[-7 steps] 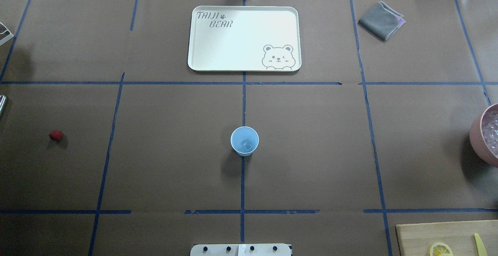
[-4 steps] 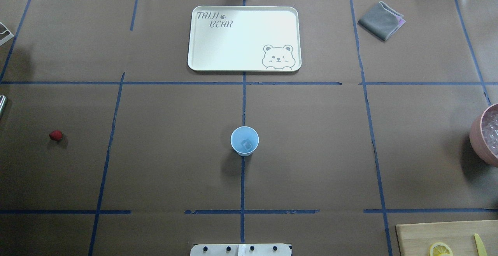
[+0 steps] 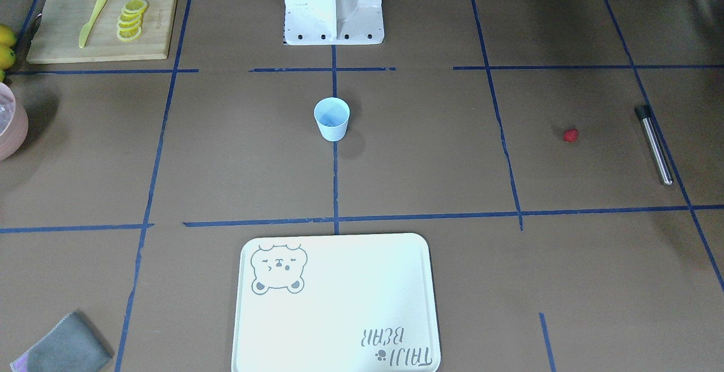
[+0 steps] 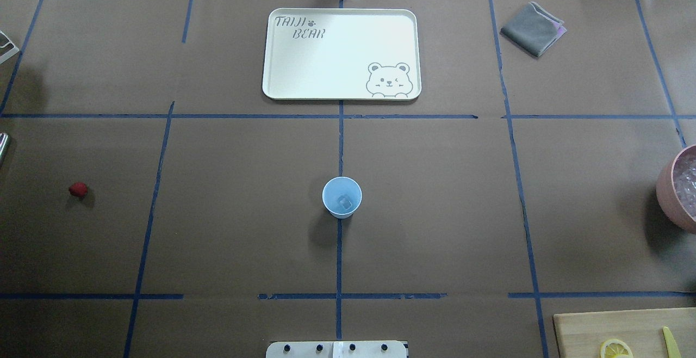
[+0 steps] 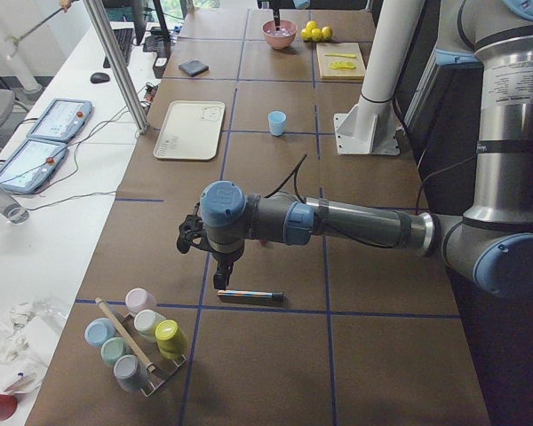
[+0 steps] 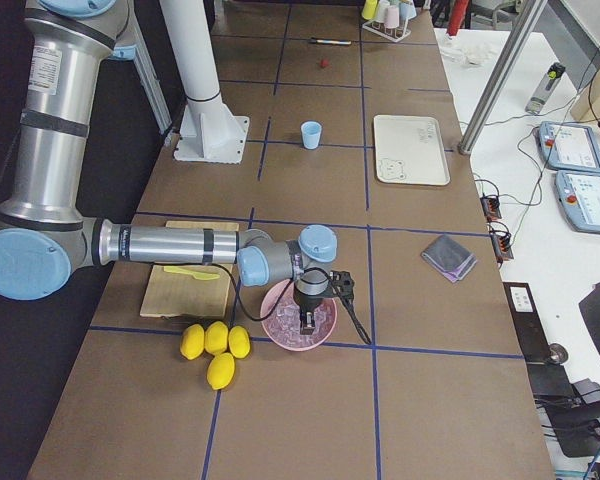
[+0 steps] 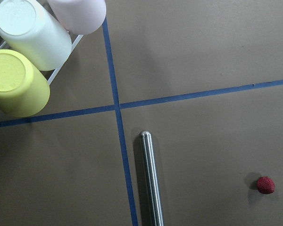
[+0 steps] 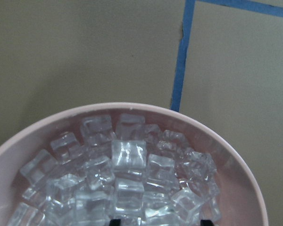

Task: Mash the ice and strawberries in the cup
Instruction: 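Grasp another ice cube from the pink bowl with the right gripper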

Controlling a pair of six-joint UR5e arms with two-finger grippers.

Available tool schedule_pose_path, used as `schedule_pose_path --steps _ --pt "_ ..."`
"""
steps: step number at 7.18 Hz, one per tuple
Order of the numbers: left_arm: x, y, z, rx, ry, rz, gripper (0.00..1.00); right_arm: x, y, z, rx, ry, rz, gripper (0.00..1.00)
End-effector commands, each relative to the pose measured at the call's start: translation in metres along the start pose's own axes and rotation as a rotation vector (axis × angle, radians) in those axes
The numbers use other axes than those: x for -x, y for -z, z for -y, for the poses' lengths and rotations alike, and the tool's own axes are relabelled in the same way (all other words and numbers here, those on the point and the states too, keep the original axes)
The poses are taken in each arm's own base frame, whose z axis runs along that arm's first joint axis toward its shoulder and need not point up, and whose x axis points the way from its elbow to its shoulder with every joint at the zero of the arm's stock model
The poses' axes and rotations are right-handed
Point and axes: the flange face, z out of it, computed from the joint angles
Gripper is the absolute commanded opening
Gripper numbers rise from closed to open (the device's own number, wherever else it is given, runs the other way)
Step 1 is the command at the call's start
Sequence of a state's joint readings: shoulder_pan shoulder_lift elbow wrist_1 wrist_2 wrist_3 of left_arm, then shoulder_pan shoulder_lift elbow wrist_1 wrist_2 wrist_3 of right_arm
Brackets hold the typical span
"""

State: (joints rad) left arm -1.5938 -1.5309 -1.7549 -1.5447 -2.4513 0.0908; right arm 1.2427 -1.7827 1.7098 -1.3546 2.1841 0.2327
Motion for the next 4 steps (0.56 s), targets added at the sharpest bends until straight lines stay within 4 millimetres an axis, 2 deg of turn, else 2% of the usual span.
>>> schedule_pose_path --steps 1,4 --pt "-0.0023 0.0019 0.0005 -0.004 -0.004 0.000 1.00 0.0007 -0.0052 -0.0007 0.012 0.027 -0.004 0.63" --pt "-0.0027 0.0023 0.0005 -0.004 -0.004 0.000 1.00 -0.0033 -0.0105 -0.0020 0.022 0.023 -0.005 0.63"
